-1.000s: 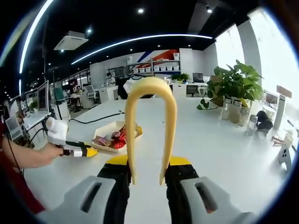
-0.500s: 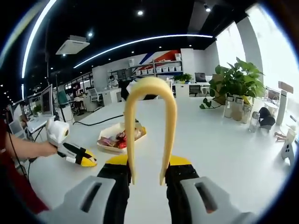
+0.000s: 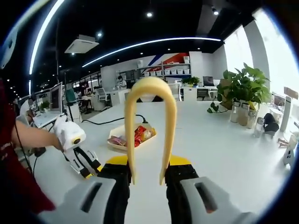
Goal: Place the target food into the container with the food tongs after gripping and lifting it, then release it inside without dropping or visibly crushing the food.
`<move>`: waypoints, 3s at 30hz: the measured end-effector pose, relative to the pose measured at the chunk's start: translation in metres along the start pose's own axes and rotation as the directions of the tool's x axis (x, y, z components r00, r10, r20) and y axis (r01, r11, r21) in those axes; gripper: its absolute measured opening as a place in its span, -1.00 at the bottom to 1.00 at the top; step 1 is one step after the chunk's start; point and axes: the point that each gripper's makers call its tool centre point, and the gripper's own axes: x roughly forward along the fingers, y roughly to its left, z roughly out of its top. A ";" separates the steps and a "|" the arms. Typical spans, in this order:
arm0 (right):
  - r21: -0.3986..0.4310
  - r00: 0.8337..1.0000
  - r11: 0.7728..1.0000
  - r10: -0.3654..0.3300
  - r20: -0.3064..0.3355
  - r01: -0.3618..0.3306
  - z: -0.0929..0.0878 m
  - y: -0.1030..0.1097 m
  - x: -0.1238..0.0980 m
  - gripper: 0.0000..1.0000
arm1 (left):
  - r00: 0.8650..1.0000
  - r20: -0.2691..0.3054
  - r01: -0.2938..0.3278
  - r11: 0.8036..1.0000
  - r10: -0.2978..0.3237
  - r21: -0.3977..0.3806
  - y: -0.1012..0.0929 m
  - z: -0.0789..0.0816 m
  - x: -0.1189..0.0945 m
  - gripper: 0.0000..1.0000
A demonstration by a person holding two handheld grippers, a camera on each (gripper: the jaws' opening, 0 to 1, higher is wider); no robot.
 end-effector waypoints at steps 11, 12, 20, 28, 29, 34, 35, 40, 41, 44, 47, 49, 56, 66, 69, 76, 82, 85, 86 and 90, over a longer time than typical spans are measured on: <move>0.004 1.000 1.000 -0.012 -0.005 0.012 -0.005 0.002 -0.003 -0.47 | 0.997 -0.032 -0.072 0.995 0.074 0.072 0.018 0.015 0.004 -0.23; -0.011 0.999 0.999 -0.037 -0.003 0.037 -0.005 -0.002 -0.002 -0.48 | 0.997 0.030 -0.071 0.997 0.071 0.000 0.017 0.024 -0.001 -0.21; 0.049 0.997 0.996 -0.070 0.030 0.069 0.002 0.001 0.010 -0.47 | 0.905 0.232 -0.334 0.934 0.356 -0.130 0.045 0.053 -0.092 0.07; 0.095 1.000 0.995 0.012 0.015 -0.013 -0.009 0.048 0.037 -0.47 | 0.777 0.320 -0.420 0.825 0.542 -0.377 0.041 0.032 -0.169 0.12; 0.070 1.000 0.997 0.026 0.007 -0.026 -0.013 0.056 0.042 -0.47 | 0.741 0.327 -0.448 0.794 0.587 -0.411 0.044 0.025 -0.181 0.13; 0.064 0.999 0.997 0.042 0.006 -0.042 -0.021 0.074 0.056 -0.45 | 0.680 0.238 -0.563 0.702 0.694 -0.437 0.039 -0.010 -0.211 0.14; 0.061 0.999 0.997 0.045 -0.002 -0.045 -0.026 0.077 0.061 -0.45 | 0.685 0.228 -0.561 0.701 0.692 -0.441 0.035 -0.016 -0.212 0.14; 0.103 0.999 0.994 0.029 -0.026 -0.026 -0.043 0.082 0.072 -0.47 | 0.610 0.169 -0.637 0.606 0.774 -0.476 0.028 -0.038 -0.230 0.17; 0.096 0.999 0.995 0.027 -0.029 -0.024 -0.045 0.084 0.073 -0.47 | 0.600 0.167 -0.641 0.595 0.782 -0.485 0.026 -0.040 -0.234 0.17; 0.100 0.999 0.995 0.022 -0.042 -0.018 -0.050 0.088 0.076 -0.48 | 0.570 0.147 -0.644 0.550 0.809 -0.532 0.021 -0.052 -0.242 0.18; 0.081 0.996 0.997 0.010 -0.084 -0.003 -0.061 0.092 0.081 -0.48 | 0.547 0.109 -0.659 0.507 0.830 -0.555 0.016 -0.068 -0.249 0.19; 0.070 0.996 0.998 0.006 -0.094 0.000 -0.067 0.094 0.084 -0.48 | 0.542 0.093 -0.666 0.495 0.835 -0.559 0.011 -0.073 -0.252 0.19; -0.041 0.993 0.999 0.014 -0.116 -0.019 -0.086 0.097 0.093 -0.53 | 0.534 0.065 -0.682 0.475 0.843 -0.556 -0.002 -0.082 -0.262 0.17; -0.090 0.981 0.996 0.000 -0.193 -0.018 -0.093 0.094 0.090 -0.69 | 0.558 0.071 -0.670 0.499 0.827 -0.550 -0.007 -0.081 -0.257 0.15; -0.069 0.980 0.997 0.007 -0.197 -0.021 -0.093 0.093 0.089 -0.70 | 0.561 0.070 -0.669 0.502 0.825 -0.547 -0.008 -0.081 -0.256 0.14; -0.085 0.984 0.995 0.031 -0.177 -0.046 -0.074 0.094 0.087 -0.70 | 0.559 0.067 -0.668 0.497 0.827 -0.554 -0.012 -0.086 -0.255 0.13; -0.081 0.995 0.995 0.055 -0.086 -0.062 -0.019 0.083 0.100 -0.69 | 0.555 0.062 -0.667 0.488 0.829 -0.563 -0.013 -0.088 -0.253 0.12; -0.074 0.996 0.995 0.066 -0.054 -0.070 0.006 0.075 0.112 -0.69 | 0.549 0.057 -0.672 0.481 0.834 -0.563 -0.017 -0.090 -0.253 0.11; -0.037 0.996 0.996 0.083 -0.032 -0.084 0.016 0.074 0.119 -0.69 | 0.546 0.053 -0.671 0.475 0.836 -0.570 -0.019 -0.092 -0.253 0.11; -0.032 0.996 0.995 0.090 0.016 -0.090 0.050 0.065 0.141 -0.69 | 0.527 0.031 -0.681 0.444 0.849 -0.582 -0.028 -0.100 -0.259 0.10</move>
